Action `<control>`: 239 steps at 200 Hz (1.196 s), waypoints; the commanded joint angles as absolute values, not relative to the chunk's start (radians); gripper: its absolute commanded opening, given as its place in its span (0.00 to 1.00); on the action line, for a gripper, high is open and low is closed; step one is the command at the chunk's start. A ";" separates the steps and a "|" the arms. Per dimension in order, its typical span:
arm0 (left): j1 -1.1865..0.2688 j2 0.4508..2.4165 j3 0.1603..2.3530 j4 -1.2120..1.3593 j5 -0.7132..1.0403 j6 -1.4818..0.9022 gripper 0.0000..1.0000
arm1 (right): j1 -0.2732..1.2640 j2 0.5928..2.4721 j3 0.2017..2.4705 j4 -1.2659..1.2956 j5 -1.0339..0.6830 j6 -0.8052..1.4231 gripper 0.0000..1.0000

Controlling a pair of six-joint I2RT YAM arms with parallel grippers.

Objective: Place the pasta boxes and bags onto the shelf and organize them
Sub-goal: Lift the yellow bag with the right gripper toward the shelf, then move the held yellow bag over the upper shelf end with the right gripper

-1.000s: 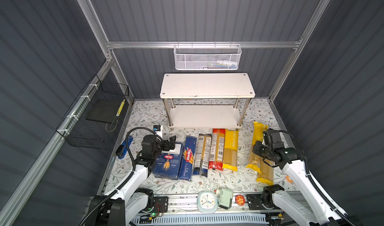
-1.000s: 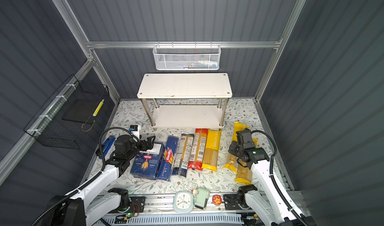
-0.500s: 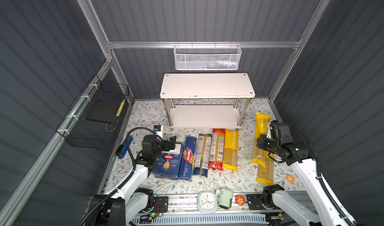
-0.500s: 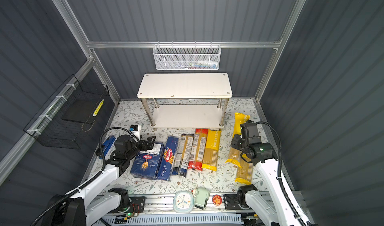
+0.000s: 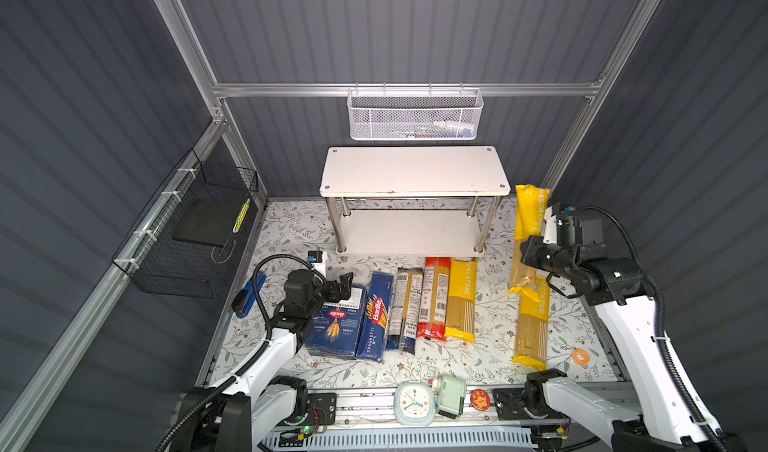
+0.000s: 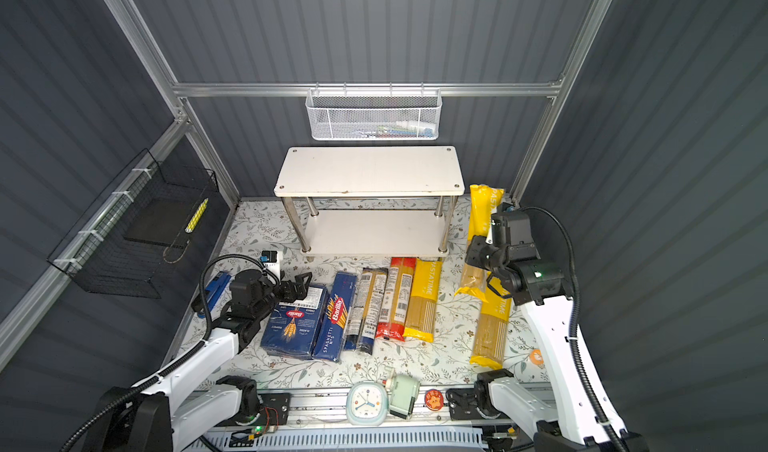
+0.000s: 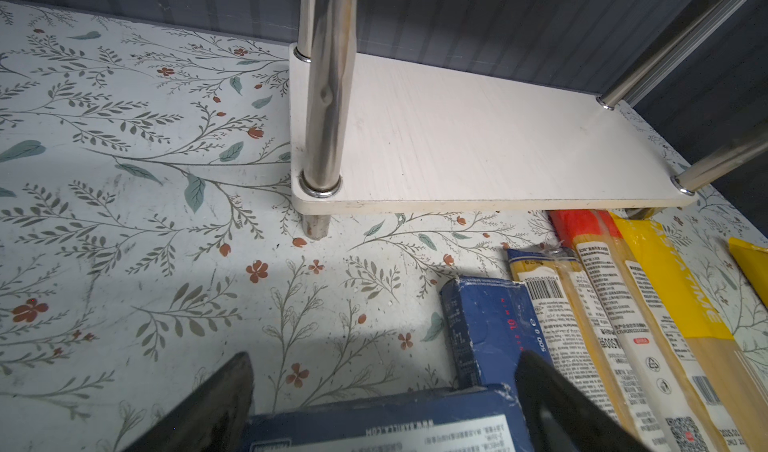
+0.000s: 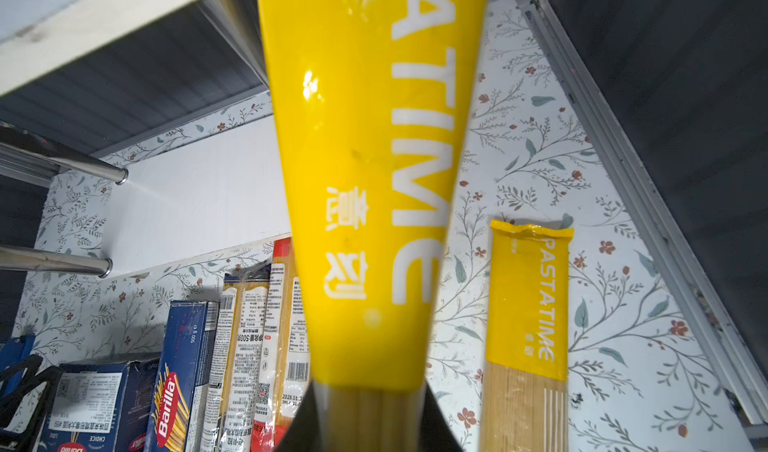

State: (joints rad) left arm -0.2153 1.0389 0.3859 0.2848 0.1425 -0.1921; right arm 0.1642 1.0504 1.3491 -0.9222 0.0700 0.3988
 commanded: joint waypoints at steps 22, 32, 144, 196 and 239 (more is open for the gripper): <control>-0.219 1.040 0.392 0.295 0.158 -0.201 0.99 | 0.161 1.088 1.507 -0.835 0.036 0.355 0.00; -0.219 1.042 0.393 0.294 0.159 -0.202 0.99 | 0.161 1.107 1.541 -0.842 0.034 0.345 0.00; -0.219 1.046 0.396 0.290 0.161 -0.199 0.99 | 0.160 1.336 1.907 -0.909 -0.017 0.262 0.00; -0.219 1.049 0.396 0.292 0.169 -0.199 0.99 | 0.160 1.424 2.021 -0.881 -0.129 0.247 0.00; -0.219 1.047 0.395 0.292 0.164 -0.199 0.99 | 0.158 1.465 2.035 -0.813 -0.231 0.275 0.00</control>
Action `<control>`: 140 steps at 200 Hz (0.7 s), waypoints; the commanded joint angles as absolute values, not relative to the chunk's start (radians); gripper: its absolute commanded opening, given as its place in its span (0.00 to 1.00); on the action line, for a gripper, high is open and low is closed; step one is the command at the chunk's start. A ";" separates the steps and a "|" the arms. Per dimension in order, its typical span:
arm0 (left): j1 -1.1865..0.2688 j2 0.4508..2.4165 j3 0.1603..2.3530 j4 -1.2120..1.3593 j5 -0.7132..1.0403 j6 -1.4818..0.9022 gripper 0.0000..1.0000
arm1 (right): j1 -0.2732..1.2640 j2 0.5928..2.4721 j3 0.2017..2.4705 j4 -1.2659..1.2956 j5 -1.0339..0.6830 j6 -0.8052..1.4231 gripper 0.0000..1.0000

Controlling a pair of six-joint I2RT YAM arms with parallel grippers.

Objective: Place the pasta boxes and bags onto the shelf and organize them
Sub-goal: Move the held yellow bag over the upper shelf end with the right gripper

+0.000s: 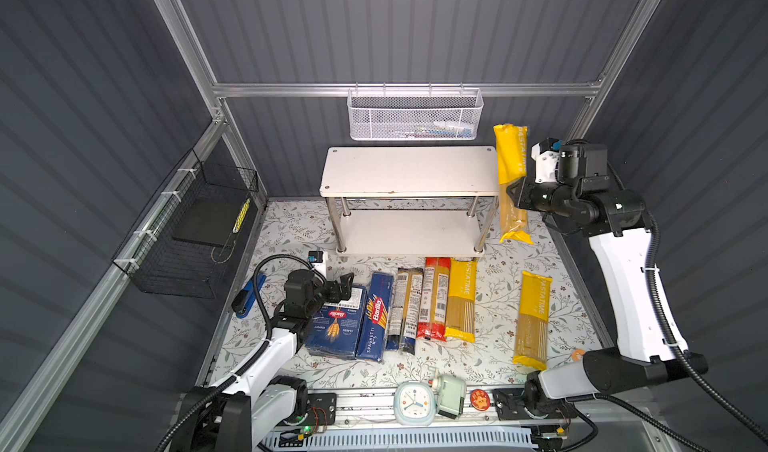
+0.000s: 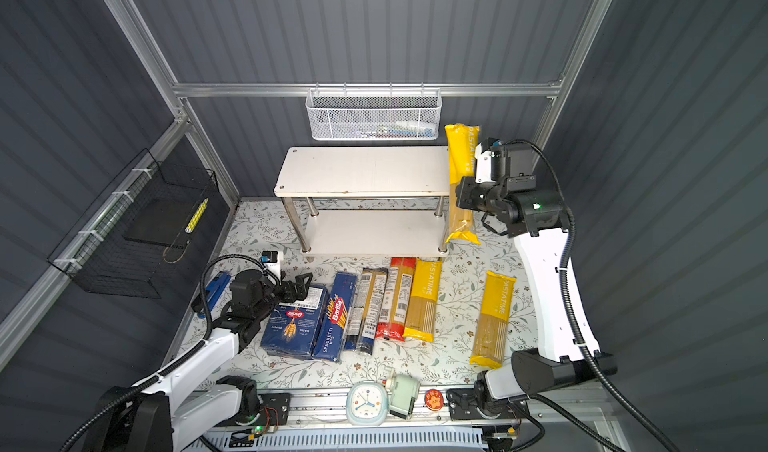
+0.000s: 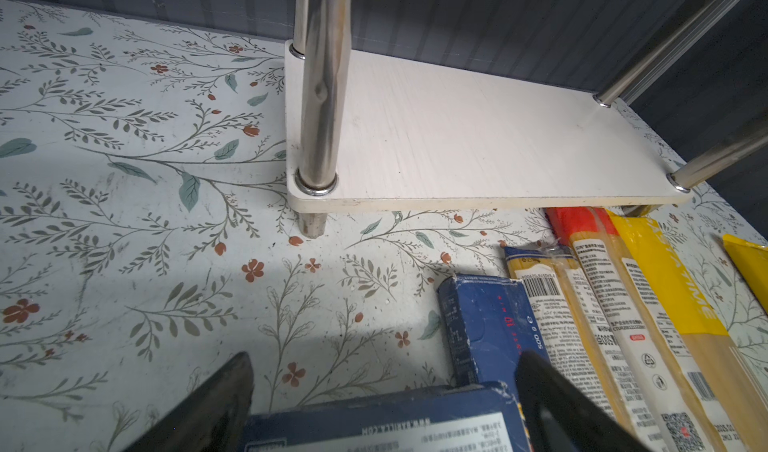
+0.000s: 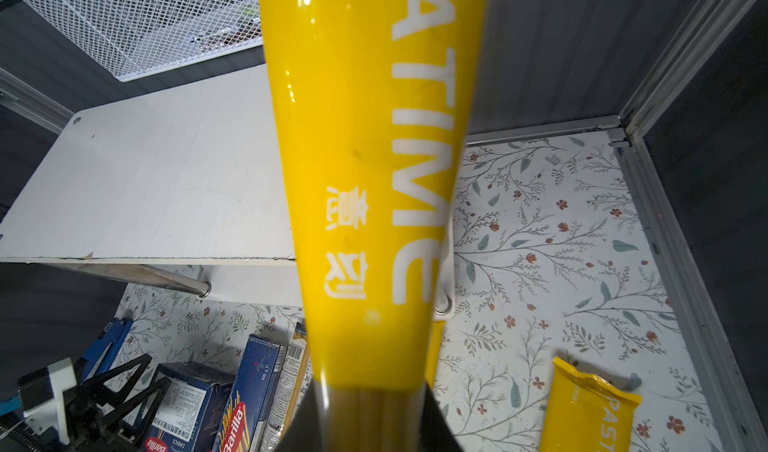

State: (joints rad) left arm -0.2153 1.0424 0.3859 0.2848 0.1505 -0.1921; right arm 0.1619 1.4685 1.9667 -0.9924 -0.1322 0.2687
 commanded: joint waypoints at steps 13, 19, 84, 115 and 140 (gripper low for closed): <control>-0.219 1.048 0.398 0.290 0.166 -0.199 0.99 | 0.158 1.489 2.058 -0.806 -0.264 0.289 0.00; -0.219 1.048 0.397 0.289 0.166 -0.199 0.99 | 0.158 1.502 2.073 -0.809 -0.272 0.292 0.00; -0.219 1.023 0.393 0.281 0.165 -0.201 0.99 | 0.151 1.626 2.225 -0.815 -0.309 0.317 0.00; -0.219 1.012 0.387 0.279 0.152 -0.199 0.99 | 0.128 1.689 2.301 -0.821 -0.326 0.333 0.00; -0.219 1.020 0.388 0.282 0.156 -0.201 0.99 | 0.105 1.721 2.322 -0.817 -0.325 0.346 0.00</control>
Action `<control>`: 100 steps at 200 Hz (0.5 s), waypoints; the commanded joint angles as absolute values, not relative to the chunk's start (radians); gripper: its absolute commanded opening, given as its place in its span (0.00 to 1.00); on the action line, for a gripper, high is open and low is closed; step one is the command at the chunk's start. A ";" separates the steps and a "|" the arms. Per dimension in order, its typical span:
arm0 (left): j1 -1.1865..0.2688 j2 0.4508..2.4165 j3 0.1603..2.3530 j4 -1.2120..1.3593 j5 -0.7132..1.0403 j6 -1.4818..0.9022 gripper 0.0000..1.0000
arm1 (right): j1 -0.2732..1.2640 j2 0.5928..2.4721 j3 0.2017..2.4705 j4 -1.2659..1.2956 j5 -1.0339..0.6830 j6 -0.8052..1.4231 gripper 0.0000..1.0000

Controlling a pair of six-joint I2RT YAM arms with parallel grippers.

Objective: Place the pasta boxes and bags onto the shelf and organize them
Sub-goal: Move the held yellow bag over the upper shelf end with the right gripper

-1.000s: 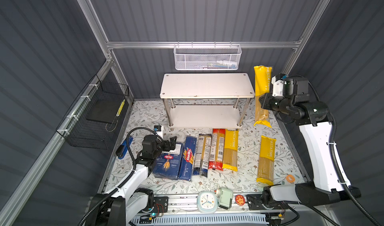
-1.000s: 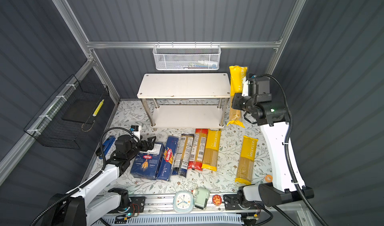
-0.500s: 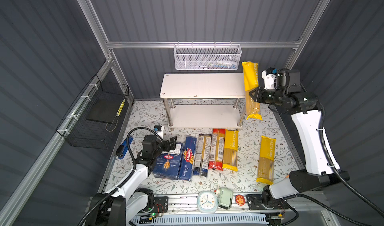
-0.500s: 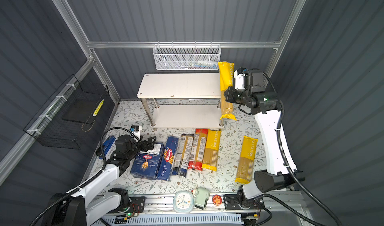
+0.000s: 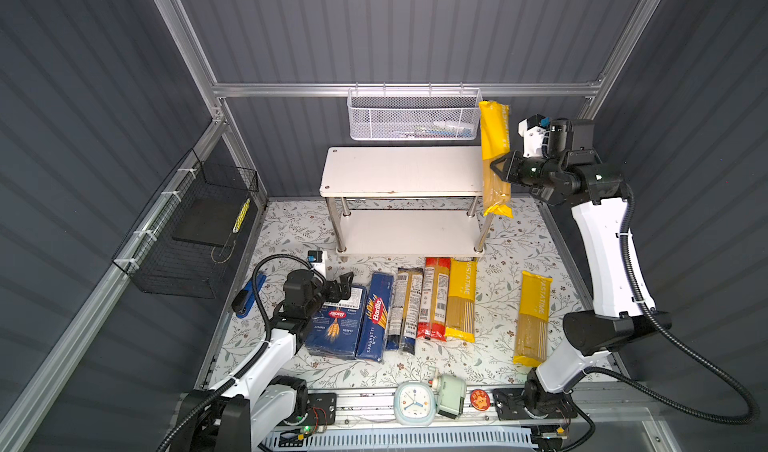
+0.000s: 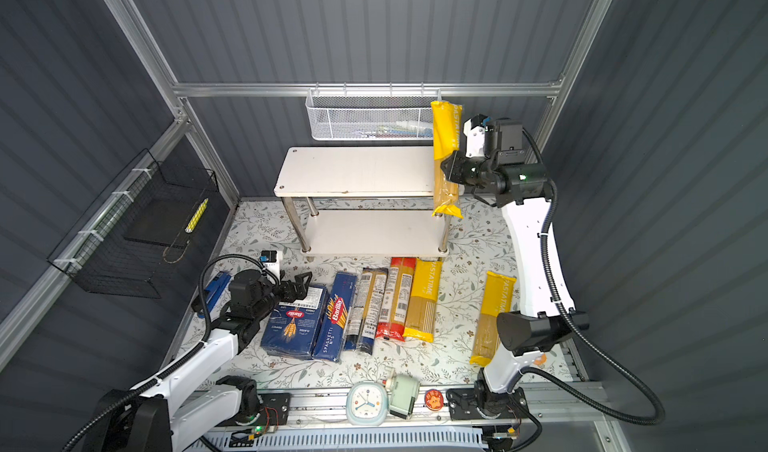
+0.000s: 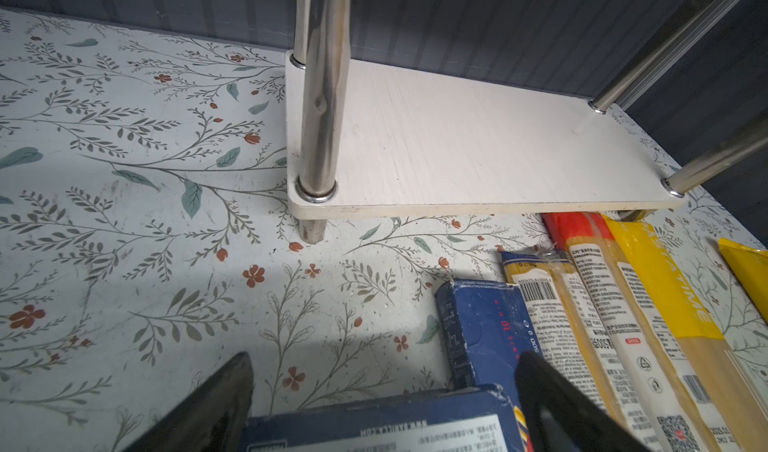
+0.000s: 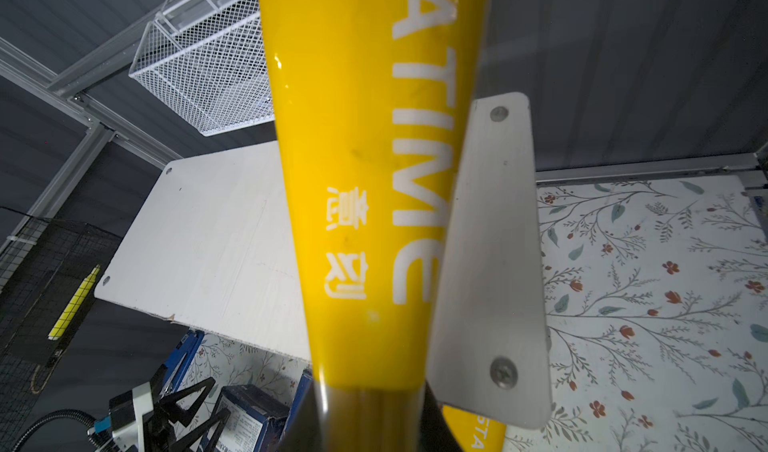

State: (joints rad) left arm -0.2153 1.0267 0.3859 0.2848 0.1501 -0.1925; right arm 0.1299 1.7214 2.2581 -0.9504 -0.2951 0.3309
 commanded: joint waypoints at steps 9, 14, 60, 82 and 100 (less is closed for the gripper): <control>-0.219 1.022 0.390 0.282 0.158 -0.203 0.99 | 0.099 1.730 2.319 -0.811 -0.368 0.356 0.00; -0.220 1.023 0.390 0.284 0.159 -0.203 0.99 | 0.095 1.734 2.317 -0.807 -0.377 0.361 0.00; -0.219 1.026 0.391 0.285 0.166 -0.204 0.99 | 0.089 1.769 2.304 -0.792 -0.414 0.392 0.00; -0.219 1.034 0.386 0.299 0.165 -0.200 0.99 | 0.085 1.770 2.285 -0.784 -0.382 0.417 0.00; -0.219 1.049 0.395 0.287 0.158 -0.198 0.99 | 0.080 1.768 2.265 -0.776 -0.383 0.431 0.00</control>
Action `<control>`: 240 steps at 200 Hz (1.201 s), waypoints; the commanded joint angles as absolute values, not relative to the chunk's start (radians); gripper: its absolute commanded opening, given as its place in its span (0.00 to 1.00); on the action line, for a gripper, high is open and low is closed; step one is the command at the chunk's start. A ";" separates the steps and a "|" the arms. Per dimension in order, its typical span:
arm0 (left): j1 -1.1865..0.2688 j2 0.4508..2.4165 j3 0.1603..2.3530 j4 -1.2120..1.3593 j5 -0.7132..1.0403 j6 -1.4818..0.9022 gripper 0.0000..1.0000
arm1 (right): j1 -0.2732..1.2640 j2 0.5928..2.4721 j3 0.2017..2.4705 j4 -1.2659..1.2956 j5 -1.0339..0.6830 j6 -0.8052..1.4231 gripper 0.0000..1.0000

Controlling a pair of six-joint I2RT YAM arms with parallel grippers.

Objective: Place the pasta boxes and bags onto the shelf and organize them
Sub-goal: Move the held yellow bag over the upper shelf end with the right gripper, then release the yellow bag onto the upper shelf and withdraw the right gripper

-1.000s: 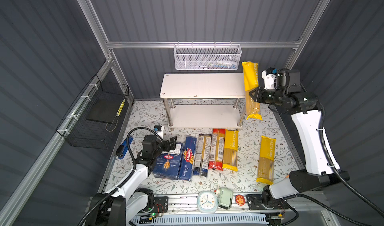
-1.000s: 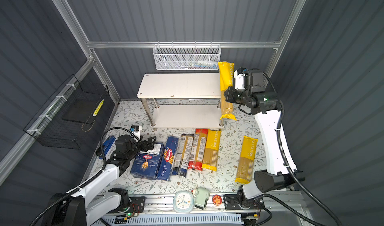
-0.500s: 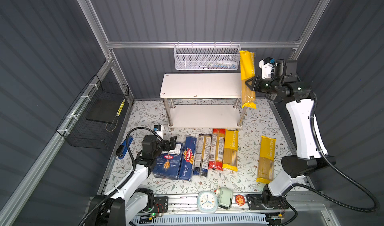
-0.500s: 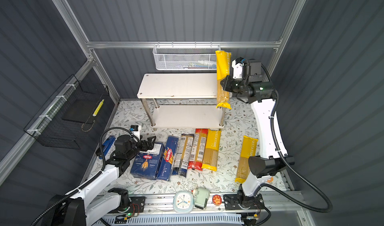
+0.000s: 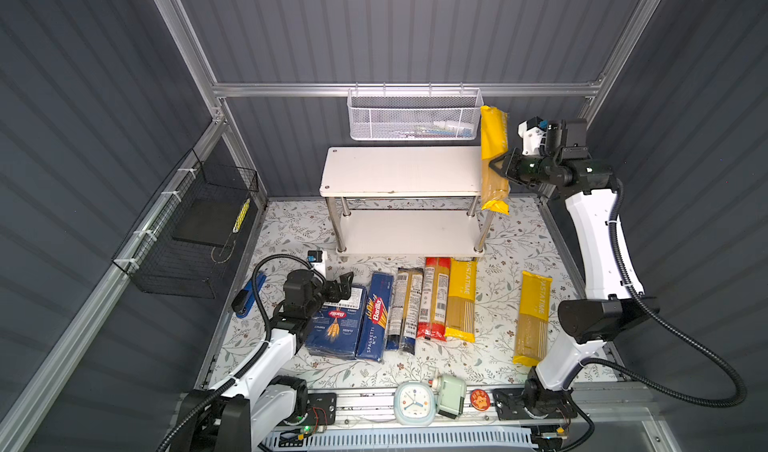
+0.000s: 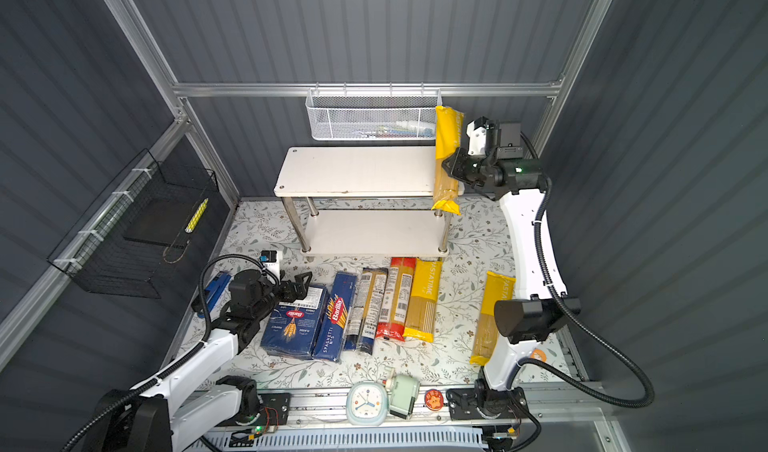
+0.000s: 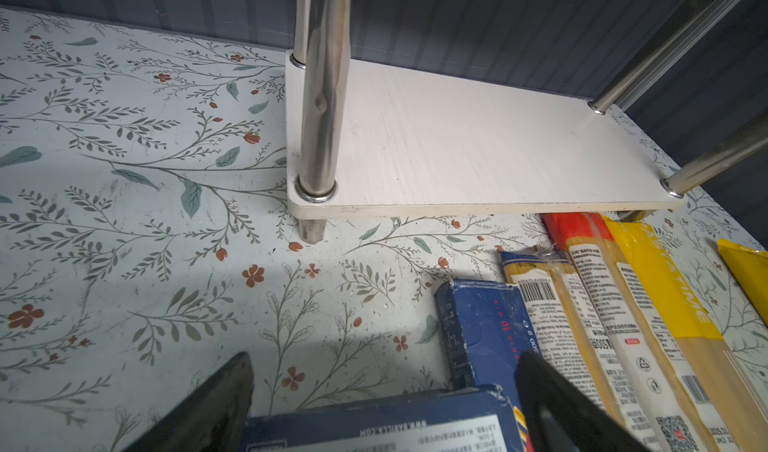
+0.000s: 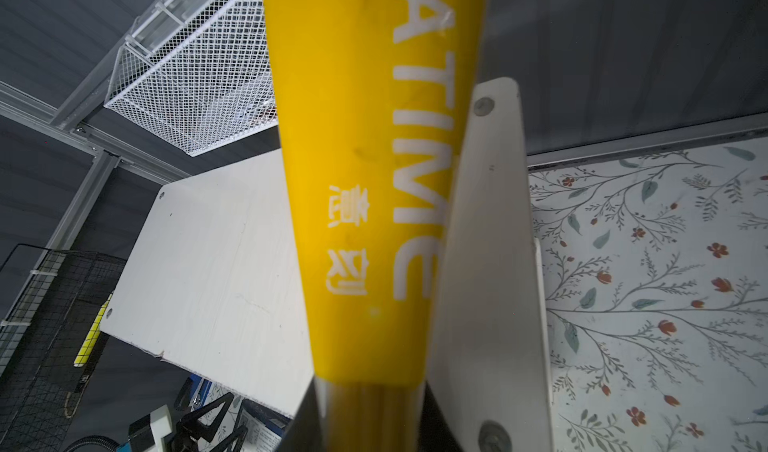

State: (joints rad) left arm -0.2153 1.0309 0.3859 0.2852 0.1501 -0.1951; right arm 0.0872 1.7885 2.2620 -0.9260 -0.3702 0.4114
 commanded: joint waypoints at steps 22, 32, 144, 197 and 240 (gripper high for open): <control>-0.219 1.046 0.393 0.290 0.161 -0.198 0.99 | 0.079 1.762 2.245 -0.770 -0.363 0.436 0.01; -0.219 1.040 0.392 0.289 0.158 -0.198 0.99 | 0.076 1.763 2.244 -0.774 -0.355 0.436 0.09; -0.220 1.023 0.382 0.293 0.165 -0.201 0.99 | 0.051 1.745 2.192 -0.758 -0.358 0.448 0.26; -0.219 1.031 0.387 0.292 0.164 -0.201 0.99 | 0.046 1.747 2.201 -0.761 -0.347 0.456 0.35; -0.219 1.022 0.383 0.293 0.160 -0.201 0.99 | 0.046 1.739 2.215 -0.782 -0.347 0.442 0.41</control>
State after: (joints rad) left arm -0.2153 1.0363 0.3859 0.2852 0.1577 -0.1951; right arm 0.0467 1.7683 2.1849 -0.7837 -0.3511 0.4633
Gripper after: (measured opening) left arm 0.993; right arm 0.398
